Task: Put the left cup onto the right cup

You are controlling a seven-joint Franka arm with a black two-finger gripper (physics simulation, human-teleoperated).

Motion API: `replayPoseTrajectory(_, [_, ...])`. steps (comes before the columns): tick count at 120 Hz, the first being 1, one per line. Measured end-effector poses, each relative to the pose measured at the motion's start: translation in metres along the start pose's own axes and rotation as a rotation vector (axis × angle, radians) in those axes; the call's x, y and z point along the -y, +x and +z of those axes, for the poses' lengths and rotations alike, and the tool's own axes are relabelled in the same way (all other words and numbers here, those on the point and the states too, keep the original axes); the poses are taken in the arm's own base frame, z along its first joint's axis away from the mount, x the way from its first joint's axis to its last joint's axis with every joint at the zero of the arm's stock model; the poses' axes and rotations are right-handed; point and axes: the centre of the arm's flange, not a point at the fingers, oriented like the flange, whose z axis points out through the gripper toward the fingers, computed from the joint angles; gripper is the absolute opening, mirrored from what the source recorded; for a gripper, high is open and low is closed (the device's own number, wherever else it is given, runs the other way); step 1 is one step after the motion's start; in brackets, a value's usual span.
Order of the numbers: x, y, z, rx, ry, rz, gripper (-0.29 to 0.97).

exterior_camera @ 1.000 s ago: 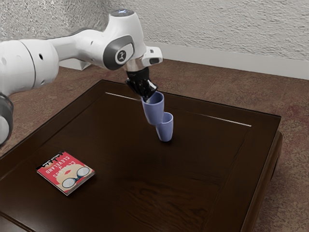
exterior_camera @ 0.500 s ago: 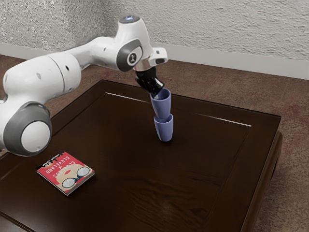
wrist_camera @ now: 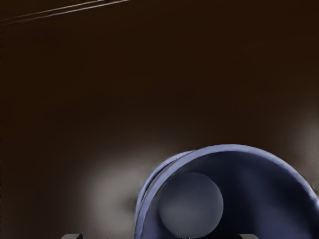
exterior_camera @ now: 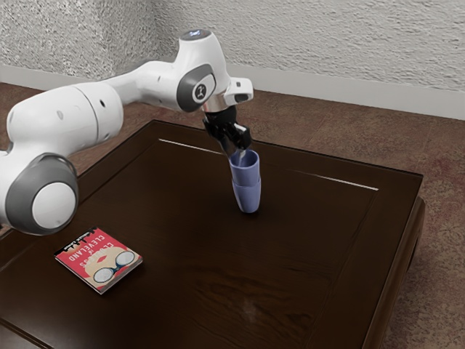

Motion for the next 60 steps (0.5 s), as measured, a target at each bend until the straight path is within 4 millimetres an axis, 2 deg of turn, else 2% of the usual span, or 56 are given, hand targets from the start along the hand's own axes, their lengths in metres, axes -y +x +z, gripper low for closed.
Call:
replayPoseTrajectory(17, [-0.006, -0.012, -0.023, 0.011, 0.006, 0.012, 0.53])
replayPoseTrajectory(24, [-0.016, -0.018, -0.038, 0.01, 0.009, 0.023, 0.57])
replayPoseTrajectory(41, [-0.035, -0.067, -0.092, 0.038, 0.041, 0.027, 0.62])
replayPoseTrajectory(51, [-0.032, -0.094, -0.137, 0.031, 0.079, 0.002, 0.64])
replayPoseTrajectory(60, [-0.038, -0.132, -0.166, 0.048, 0.107, -0.011, 0.65])
